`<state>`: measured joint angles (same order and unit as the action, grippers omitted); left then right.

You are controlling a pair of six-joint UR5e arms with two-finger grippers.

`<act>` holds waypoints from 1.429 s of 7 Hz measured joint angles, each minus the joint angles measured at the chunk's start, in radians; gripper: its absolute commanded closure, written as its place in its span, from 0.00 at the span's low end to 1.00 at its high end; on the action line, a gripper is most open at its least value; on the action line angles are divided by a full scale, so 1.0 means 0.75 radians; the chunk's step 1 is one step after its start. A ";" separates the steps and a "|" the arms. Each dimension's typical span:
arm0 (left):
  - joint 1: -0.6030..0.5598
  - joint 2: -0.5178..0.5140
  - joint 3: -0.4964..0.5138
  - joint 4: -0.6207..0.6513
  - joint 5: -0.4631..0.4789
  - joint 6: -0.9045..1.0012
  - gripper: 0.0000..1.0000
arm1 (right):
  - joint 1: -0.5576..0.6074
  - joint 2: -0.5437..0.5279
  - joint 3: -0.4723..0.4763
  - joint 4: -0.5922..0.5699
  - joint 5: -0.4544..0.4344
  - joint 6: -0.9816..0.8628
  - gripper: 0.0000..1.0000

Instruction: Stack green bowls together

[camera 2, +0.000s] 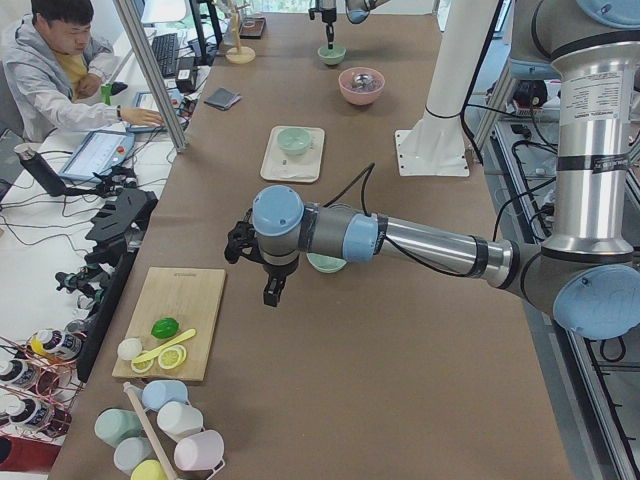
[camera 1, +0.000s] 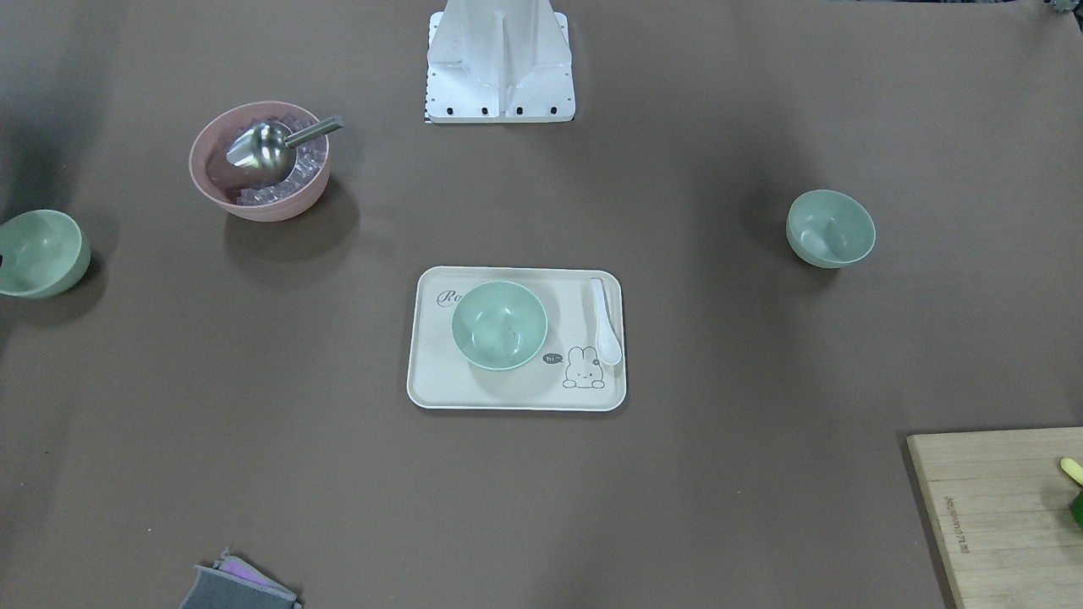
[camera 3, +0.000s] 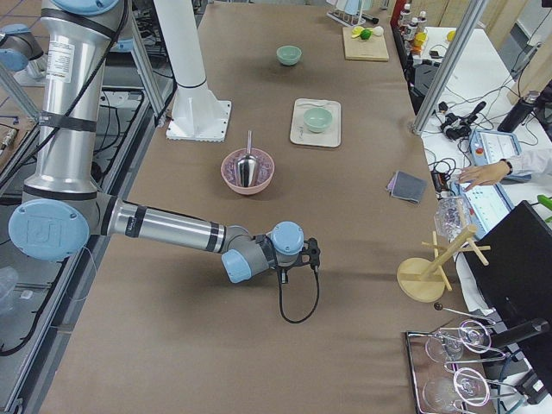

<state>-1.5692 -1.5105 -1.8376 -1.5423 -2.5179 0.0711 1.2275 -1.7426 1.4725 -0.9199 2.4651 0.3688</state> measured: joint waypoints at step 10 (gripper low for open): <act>0.225 -0.002 -0.008 -0.227 -0.008 -0.395 0.02 | -0.495 0.872 0.280 -0.329 -0.250 1.416 1.00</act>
<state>-1.4004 -1.5121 -1.8436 -1.7124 -2.5242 -0.2253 0.8559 -1.0887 1.6827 -1.1669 2.2777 1.4311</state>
